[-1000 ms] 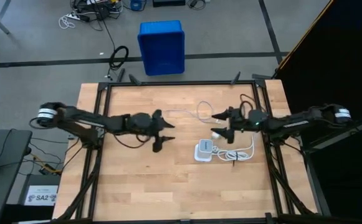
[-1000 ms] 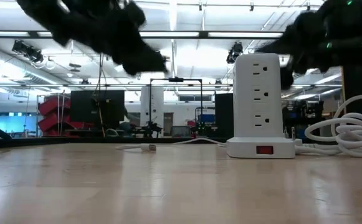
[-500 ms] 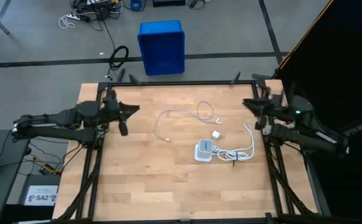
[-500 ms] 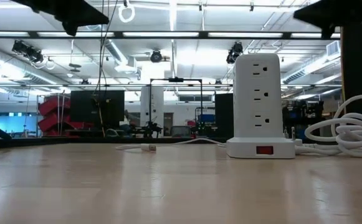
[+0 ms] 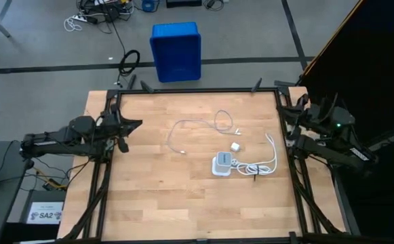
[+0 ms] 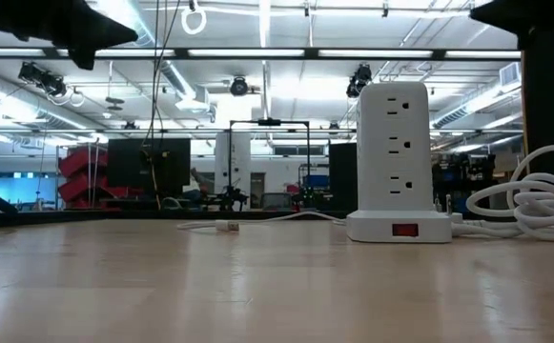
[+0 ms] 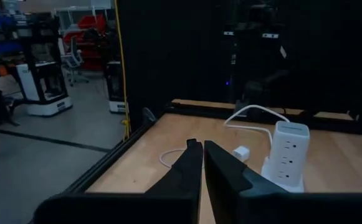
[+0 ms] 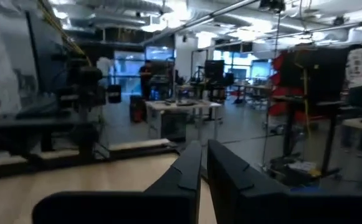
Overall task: Insert USB
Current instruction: Return to Home Position
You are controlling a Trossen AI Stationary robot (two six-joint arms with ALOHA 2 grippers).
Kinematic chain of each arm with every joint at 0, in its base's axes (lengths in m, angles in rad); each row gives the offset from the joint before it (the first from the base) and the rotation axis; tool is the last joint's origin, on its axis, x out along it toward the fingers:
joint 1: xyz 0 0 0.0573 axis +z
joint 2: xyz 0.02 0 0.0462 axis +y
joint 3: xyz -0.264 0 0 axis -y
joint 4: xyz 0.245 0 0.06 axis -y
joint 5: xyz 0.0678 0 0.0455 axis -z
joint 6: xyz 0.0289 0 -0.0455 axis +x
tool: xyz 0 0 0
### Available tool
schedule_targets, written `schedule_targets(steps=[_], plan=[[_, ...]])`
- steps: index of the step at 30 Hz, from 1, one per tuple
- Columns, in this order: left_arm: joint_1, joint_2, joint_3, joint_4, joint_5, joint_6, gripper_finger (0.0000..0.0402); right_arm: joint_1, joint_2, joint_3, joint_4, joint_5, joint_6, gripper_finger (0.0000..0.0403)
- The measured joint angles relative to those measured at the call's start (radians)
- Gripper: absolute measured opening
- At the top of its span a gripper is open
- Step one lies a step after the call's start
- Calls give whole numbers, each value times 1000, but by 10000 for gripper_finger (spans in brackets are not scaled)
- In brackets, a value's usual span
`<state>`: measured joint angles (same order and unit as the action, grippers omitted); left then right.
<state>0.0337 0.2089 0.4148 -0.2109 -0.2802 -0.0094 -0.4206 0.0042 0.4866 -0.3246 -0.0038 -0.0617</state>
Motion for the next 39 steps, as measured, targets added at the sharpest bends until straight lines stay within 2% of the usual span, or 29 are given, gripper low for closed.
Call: schedule_targets(steps=[8, 16, 19, 25, 29, 39], plan=[[0, -142, -185, 97, 28, -28, 0, 1, 0, -151, 95, -126, 7, 1], [0, -209, -291, 139, 48, -54, 0, 1, 0, -403, 382, -155, 1, 0], [0, -210, -307, 155, 63, -54, 0, 0, 0, -466, 422, -158, -15, 0], [0, -209, -374, 174, 84, -78, 0, 0, 0, -476, 366, -176, -31, 0], [1, -210, -407, 250, 123, -79, 0, -1, 0, -476, 363, -159, -63, 0], [1, -209, -407, 259, 130, -70, 0, -1, 2, -477, 356, -112, -68, 0]])
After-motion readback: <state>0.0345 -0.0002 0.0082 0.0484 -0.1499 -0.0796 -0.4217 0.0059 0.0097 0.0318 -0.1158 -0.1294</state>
